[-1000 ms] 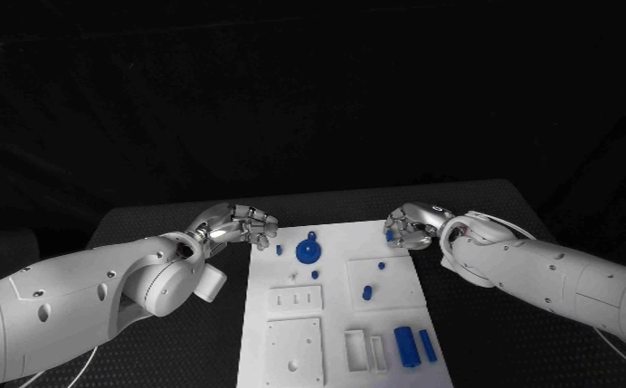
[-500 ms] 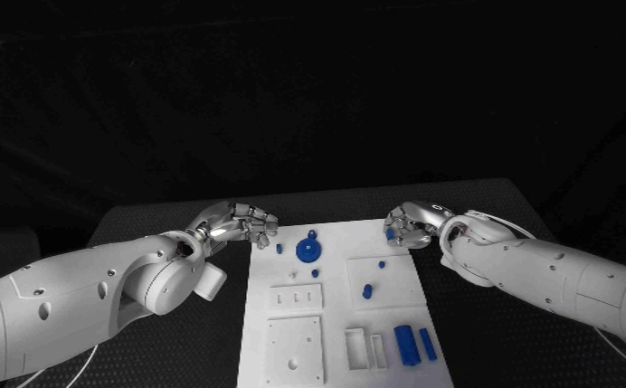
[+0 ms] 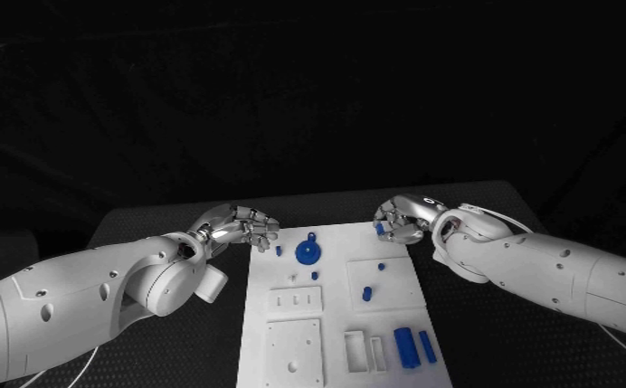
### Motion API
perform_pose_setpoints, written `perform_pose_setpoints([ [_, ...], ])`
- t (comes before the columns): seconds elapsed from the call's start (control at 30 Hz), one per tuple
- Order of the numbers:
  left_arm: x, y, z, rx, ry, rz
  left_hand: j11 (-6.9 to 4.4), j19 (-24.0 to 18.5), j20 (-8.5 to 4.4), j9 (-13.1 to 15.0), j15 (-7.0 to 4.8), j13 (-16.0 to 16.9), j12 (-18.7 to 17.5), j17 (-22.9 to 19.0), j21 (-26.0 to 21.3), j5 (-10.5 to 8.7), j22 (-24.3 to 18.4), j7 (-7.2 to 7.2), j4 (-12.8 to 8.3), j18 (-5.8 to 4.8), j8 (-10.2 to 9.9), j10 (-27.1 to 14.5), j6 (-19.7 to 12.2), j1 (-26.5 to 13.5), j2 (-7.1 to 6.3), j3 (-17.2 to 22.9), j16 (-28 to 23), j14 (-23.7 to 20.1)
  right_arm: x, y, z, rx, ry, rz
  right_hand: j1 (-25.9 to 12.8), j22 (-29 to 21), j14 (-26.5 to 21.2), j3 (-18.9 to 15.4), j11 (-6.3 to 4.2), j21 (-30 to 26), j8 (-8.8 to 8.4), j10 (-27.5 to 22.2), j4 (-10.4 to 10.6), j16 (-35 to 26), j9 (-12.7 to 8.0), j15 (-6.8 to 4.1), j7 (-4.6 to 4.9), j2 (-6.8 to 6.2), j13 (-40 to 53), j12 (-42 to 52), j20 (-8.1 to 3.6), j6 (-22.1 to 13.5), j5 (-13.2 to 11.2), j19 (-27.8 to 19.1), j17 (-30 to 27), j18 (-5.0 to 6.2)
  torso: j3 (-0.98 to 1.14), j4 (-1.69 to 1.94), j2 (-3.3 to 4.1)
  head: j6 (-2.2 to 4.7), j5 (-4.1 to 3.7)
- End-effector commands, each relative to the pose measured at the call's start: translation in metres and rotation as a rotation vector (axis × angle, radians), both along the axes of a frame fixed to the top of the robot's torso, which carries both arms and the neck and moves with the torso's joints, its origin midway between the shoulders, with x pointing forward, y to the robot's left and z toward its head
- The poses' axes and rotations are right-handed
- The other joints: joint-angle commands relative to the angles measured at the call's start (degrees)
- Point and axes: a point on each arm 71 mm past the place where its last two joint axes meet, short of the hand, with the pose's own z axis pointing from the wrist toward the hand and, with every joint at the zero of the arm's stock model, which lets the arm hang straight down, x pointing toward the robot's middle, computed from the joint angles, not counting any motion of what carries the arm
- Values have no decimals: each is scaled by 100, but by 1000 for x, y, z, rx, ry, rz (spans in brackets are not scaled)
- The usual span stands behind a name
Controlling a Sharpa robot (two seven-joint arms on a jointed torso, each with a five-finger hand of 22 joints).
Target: Assemble the parts on the task board
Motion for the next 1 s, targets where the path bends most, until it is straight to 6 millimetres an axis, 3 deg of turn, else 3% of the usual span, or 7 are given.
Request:
perform_pose_setpoints([
  [0.03,0,-4,-2,31,64,-32,-33,-5,-37,20,-42,31,53,26,40,-48,117,-46,85,105,53,91,116,-123,-10,-20,-8,39,-2,14,10,-95,-11,-16,-17,65,1,-8,-4,25,97,28,-44,-25,180,-24,131,43,-10,-26,8,578,-30,39,8,162,-7,-15,-22,29,22],
  [0.13,1,-10,0,44,87,-45,-89,20,-57,26,-64,73,104,63,63,-111,115,-96,213,111,52,210,246,-327,-18,-78,17,81,-7,34,18,-120,-5,-4,-17,62,3,-1,-6,25,100,35,-60,-26,186,-25,129,35,-12,-29,7,583,-30,45,9,162,-11,-33,-44,55,51],
  [0.33,0,-25,-2,79,131,-69,-211,169,-158,5,-184,181,214,198,193,-248,129,-137,416,137,-37,456,384,-609,-66,-159,197,274,-17,77,27,-115,-12,33,-31,57,7,20,-6,21,101,46,-65,-29,195,-22,128,38,-16,-36,12,586,-30,51,9,162,-43,-53,-101,76,143],
  [0.57,0,-40,-4,110,159,-64,-232,208,-222,-95,-235,282,239,297,290,-333,121,-54,755,123,-287,523,194,-1011,-210,-277,314,290,-30,123,33,-107,-46,95,-35,50,22,91,-6,17,101,71,-81,-31,209,-17,128,21,-23,-47,27,596,-30,67,8,162,-73,-50,-146,90,280],
  [0.8,-2,-52,-5,147,173,-80,-230,196,-241,-114,-249,314,232,330,313,-332,121,-47,945,139,-330,514,166,-1121,-282,-248,344,270,-38,148,36,-96,-56,133,-44,45,28,131,-5,15,98,82,-82,-34,217,-16,129,10,-27,-55,33,599,-30,79,7,162,-88,-26,-153,72,337],
  [1.0,-3,-56,-5,156,175,-85,-231,190,-242,-113,-249,323,230,338,321,-332,123,-50,959,141,-329,511,177,-1097,-275,-230,351,263,-40,157,37,-92,-59,149,-46,43,31,154,-4,14,97,88,-84,-36,220,-17,129,6,-28,-59,35,600,-29,86,6,162,-88,-37,-147,63,404],
])
